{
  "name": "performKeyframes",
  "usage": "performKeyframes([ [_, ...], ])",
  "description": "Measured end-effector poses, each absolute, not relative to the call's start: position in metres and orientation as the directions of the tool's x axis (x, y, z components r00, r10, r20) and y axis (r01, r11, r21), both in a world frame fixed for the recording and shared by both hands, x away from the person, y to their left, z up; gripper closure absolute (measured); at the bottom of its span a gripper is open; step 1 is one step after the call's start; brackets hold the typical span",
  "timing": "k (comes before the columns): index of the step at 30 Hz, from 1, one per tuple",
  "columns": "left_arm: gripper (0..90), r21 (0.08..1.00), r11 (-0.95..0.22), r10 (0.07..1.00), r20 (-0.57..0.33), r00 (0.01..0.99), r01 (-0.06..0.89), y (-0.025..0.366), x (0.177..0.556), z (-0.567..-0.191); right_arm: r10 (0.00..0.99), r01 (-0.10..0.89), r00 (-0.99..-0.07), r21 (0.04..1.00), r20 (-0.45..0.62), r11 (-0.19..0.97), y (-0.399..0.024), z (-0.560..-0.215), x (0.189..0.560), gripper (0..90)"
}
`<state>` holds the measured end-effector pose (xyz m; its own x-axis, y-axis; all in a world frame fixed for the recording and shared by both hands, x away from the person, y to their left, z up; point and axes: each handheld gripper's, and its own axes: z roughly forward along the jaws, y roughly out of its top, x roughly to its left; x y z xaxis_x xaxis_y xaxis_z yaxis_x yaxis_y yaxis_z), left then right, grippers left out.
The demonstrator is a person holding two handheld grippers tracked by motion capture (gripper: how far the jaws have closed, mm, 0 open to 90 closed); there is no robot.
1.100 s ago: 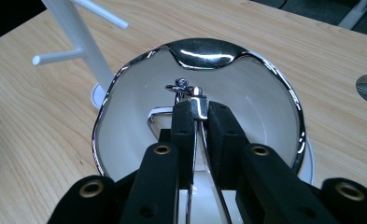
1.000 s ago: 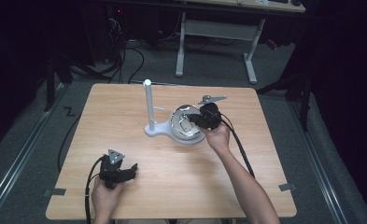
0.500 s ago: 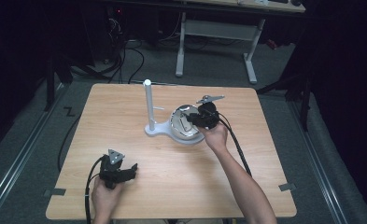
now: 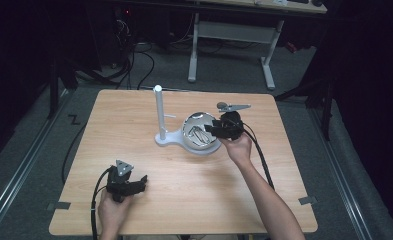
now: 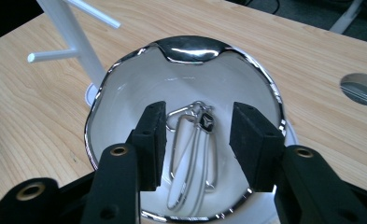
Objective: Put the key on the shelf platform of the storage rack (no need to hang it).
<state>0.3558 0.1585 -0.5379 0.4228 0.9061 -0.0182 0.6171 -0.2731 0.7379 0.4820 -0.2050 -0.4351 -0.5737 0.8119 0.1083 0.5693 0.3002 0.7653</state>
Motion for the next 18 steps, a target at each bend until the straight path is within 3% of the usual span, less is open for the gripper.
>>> performKeyframes([
  [18, 21.0, 0.738, -0.273, 0.906, -0.018, 0.423, 0.617, 0.158, 0.356, -0.538, 0.822, 0.553, -0.561, 0.782, 0.095, 0.287, -0.233, -0.418, 0.468, 53.1],
])
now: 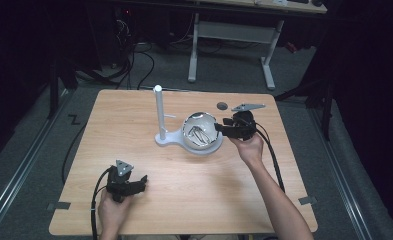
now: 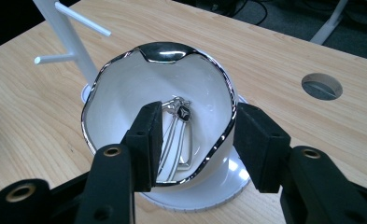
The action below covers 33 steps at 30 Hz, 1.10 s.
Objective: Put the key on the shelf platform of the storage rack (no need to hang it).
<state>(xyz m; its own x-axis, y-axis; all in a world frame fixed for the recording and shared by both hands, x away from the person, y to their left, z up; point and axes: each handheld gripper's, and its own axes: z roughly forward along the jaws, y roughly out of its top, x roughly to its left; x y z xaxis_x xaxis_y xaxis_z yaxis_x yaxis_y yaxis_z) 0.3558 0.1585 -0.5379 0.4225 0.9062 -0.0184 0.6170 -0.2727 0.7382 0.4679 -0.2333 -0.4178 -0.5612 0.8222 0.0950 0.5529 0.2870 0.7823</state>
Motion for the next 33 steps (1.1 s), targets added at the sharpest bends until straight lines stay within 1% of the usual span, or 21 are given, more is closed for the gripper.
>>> performKeyframes([
  [3, 21.0, 0.738, -0.273, 0.906, -0.018, 0.423, 0.617, 0.159, 0.356, -0.538, 0.819, 0.551, -0.566, 0.781, 0.091, 0.294, -0.236, -0.418, 0.466, 53.1],
  [7, 21.0, 0.738, -0.273, 0.906, -0.018, 0.423, 0.617, 0.159, 0.356, -0.538, 0.828, 0.556, -0.549, 0.791, 0.117, 0.257, -0.246, -0.418, 0.457, 53.1],
  [18, 21.0, 0.738, -0.273, 0.906, -0.018, 0.423, 0.617, 0.158, 0.356, -0.538, 0.833, 0.551, -0.544, 0.792, 0.102, 0.263, -0.26, -0.411, 0.446, 52.1],
  [23, 21.0, 0.738, -0.273, 0.906, -0.018, 0.423, 0.617, 0.158, 0.356, -0.538, 0.845, 0.567, -0.517, 0.794, 0.136, 0.219, -0.273, -0.414, 0.44, 51.9],
  [33, 21.0, 0.738, -0.274, 0.906, -0.019, 0.424, 0.617, 0.159, 0.356, -0.538, 0.846, 0.544, -0.523, 0.806, 0.107, 0.235, -0.282, -0.404, 0.424, 51.3],
])
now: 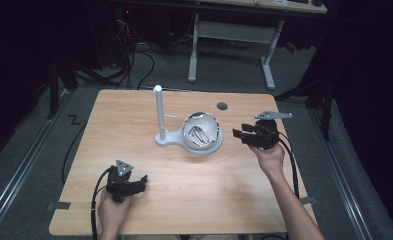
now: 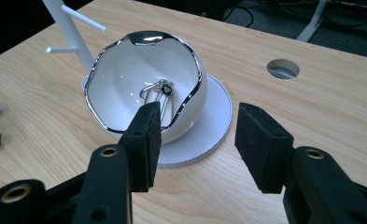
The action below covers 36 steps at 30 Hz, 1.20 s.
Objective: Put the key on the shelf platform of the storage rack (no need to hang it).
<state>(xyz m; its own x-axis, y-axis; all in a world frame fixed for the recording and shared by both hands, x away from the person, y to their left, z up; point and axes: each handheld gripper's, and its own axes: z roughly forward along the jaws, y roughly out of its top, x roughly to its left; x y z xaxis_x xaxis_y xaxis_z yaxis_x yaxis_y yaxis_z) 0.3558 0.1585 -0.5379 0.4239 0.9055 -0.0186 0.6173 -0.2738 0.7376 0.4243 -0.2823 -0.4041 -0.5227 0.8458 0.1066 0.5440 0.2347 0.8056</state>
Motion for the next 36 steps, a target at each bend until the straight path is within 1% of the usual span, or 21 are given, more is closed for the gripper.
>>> performKeyframes([
  [5, 21.0, 0.738, -0.274, 0.906, -0.019, 0.424, 0.617, 0.158, 0.356, -0.538, 0.857, 0.548, -0.503, 0.808, 0.112, 0.216, -0.288, -0.407, 0.416, 51.3],
  [7, 21.0, 0.737, -0.274, 0.906, -0.018, 0.424, 0.617, 0.158, 0.356, -0.538, 0.861, 0.548, -0.5, 0.805, 0.098, 0.227, -0.29, -0.408, 0.413, 51.1],
  [18, 21.0, 0.737, -0.274, 0.906, -0.018, 0.424, 0.617, 0.158, 0.356, -0.538, 0.865, 0.536, -0.495, 0.814, 0.089, 0.222, -0.296, -0.398, 0.394, 51.2],
  [25, 21.0, 0.738, -0.274, 0.906, -0.019, 0.424, 0.617, 0.158, 0.356, -0.538, 0.875, 0.552, -0.469, 0.814, 0.122, 0.182, -0.308, -0.408, 0.384, 50.9],
  [36, 20.9, 0.737, -0.276, 0.906, -0.016, 0.424, 0.617, 0.158, 0.356, -0.538, 0.882, 0.547, -0.454, 0.821, 0.129, 0.161, -0.328, -0.413, 0.362, 50.0],
])
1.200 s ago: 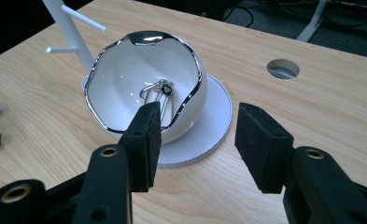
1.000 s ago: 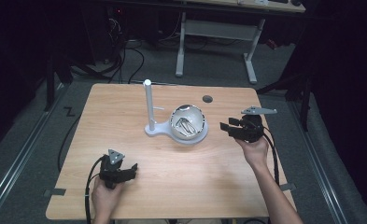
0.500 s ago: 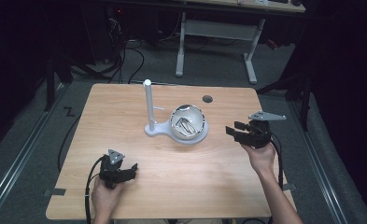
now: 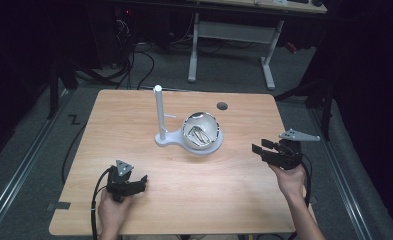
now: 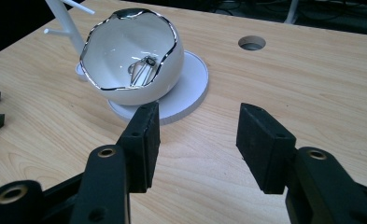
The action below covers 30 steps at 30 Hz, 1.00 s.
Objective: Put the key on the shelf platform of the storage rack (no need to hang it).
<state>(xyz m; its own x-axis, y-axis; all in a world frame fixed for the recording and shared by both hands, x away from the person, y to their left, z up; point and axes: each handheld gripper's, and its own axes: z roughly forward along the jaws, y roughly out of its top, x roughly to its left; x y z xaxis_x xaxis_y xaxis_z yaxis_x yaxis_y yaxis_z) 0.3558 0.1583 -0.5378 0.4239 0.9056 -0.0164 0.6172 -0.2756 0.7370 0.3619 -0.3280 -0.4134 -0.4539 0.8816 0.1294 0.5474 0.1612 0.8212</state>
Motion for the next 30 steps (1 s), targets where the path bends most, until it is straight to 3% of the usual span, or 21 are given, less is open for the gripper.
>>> performKeyframes([
  [30, 20.9, 0.737, -0.275, 0.906, -0.016, 0.423, 0.617, 0.158, 0.356, -0.538, 0.868, 0.565, -0.469, 0.81, 0.161, 0.155, -0.337, -0.438, 0.324, 49.9],
])
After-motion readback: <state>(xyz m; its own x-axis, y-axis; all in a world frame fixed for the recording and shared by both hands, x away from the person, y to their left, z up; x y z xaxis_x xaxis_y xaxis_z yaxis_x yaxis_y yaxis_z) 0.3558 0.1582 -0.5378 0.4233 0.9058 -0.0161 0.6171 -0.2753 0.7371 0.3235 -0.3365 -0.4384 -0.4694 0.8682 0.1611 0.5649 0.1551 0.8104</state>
